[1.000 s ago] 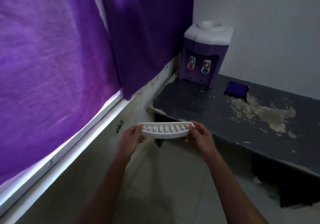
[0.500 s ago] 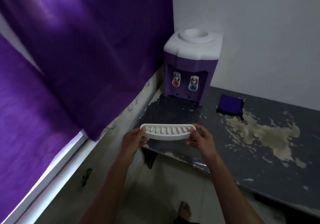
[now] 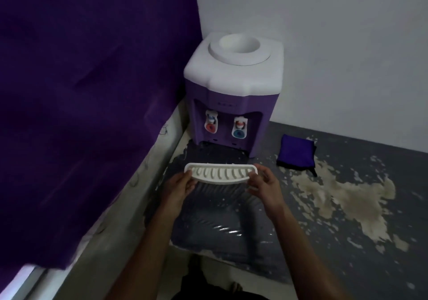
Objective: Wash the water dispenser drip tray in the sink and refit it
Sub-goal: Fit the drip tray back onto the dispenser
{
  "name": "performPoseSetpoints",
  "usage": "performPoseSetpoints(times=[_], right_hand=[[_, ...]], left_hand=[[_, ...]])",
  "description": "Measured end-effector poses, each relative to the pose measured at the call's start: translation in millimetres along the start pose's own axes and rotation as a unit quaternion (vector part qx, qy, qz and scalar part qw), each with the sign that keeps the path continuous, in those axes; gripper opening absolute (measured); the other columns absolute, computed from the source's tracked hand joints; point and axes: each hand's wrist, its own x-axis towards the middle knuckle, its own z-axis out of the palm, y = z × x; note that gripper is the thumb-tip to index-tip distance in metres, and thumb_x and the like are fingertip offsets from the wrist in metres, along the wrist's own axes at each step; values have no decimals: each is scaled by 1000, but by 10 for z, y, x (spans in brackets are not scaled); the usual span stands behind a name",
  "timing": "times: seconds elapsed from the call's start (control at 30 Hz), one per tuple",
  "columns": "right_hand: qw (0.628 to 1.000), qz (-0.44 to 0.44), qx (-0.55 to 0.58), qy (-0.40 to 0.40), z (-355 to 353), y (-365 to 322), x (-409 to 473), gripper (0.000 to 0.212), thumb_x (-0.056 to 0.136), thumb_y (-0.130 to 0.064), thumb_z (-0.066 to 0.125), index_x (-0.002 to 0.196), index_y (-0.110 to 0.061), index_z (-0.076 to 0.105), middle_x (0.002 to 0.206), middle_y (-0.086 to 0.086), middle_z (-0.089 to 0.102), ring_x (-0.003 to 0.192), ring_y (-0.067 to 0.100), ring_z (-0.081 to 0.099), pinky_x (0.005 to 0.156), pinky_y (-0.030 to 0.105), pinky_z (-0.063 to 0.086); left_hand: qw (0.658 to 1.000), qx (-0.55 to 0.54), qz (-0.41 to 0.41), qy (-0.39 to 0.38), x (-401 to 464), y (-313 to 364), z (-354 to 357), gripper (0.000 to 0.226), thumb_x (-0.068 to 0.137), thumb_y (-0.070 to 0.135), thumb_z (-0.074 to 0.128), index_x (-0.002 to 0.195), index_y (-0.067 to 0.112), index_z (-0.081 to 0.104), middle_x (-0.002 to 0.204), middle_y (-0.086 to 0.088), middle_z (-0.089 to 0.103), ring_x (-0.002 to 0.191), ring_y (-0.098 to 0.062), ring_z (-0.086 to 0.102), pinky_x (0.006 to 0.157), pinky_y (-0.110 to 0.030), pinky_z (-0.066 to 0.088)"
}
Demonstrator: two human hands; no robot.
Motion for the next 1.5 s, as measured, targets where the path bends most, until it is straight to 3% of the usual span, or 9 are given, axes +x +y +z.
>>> performPoseSetpoints(times=[0.13, 0.4, 0.57, 0.8, 1.0, 1.13, 1.23, 1.37, 1.5], right_hand=[[999, 21, 24, 36, 99, 73, 323, 24, 95, -7, 62, 120, -7, 59, 99, 8, 67, 75, 14, 64, 58, 23, 55], [990, 72, 50, 106, 262, 349, 852, 26, 94, -9, 63, 119, -2, 61, 107, 17, 70, 92, 27, 67, 68, 28, 56], [985, 87, 65, 137, 330, 417, 971, 25, 93, -11, 65, 118, -7, 60, 99, 13, 71, 79, 22, 67, 60, 26, 55], [967, 156, 103, 172, 365, 423, 1217, 34, 91, -9, 67, 121, 3, 60, 99, 20, 69, 79, 22, 67, 68, 28, 57], [948, 184, 140, 218, 474, 432, 1405, 23, 89, -10, 71, 107, -1, 61, 73, 11, 65, 52, 14, 61, 47, 21, 53], [943, 188, 149, 230, 543, 453, 1487, 10, 89, -11, 71, 90, -5, 63, 79, 13, 66, 60, 16, 63, 54, 22, 57], [940, 190, 151, 239, 551, 434, 1544, 12, 88, -11, 73, 93, -4, 65, 74, 10, 68, 63, 18, 63, 56, 24, 57], [937, 184, 167, 247, 571, 454, 1609, 13, 89, -10, 71, 96, -2, 63, 60, 5, 64, 47, 12, 59, 43, 23, 51], [924, 179, 165, 296, 606, 441, 1676, 39, 86, -7, 74, 118, 5, 55, 99, 24, 70, 69, 24, 68, 47, 25, 57]], left_hand=[[999, 3, -35, -25, 451, 103, 98, 31, 97, 18, 54, 124, 4, 59, 116, -12, 65, 106, -23, 63, 93, -32, 48], [992, 27, -100, -71, 1231, 263, 188, 32, 96, 15, 55, 127, 4, 56, 120, -13, 63, 106, -24, 61, 94, -33, 47], [986, 33, -138, -84, 1454, 253, 248, 36, 96, 17, 55, 130, 4, 55, 125, -13, 62, 104, -22, 61, 93, -32, 46], [986, 24, -144, -77, 1666, 257, 366, 35, 96, 20, 55, 128, 6, 56, 130, -13, 60, 107, -20, 60, 93, -30, 46], [986, 40, -151, -57, 1779, 271, 502, 37, 98, 17, 53, 130, -1, 53, 130, -18, 58, 123, -29, 55, 98, -31, 45], [987, 30, -149, -54, 1883, 284, 505, 37, 99, 17, 50, 131, -2, 52, 131, -18, 57, 125, -28, 54, 98, -30, 44], [988, 22, -144, -55, 1950, 286, 514, 37, 99, 17, 50, 130, -2, 53, 131, -18, 58, 124, -27, 55, 98, -29, 45], [988, 19, -143, -55, 1976, 271, 516, 35, 99, 17, 51, 128, -2, 54, 129, -18, 59, 122, -26, 56, 99, -30, 45], [989, 13, -142, -44, 1963, 262, 532, 37, 99, 17, 51, 130, -3, 53, 130, -18, 59, 122, -27, 56, 100, -31, 45]])
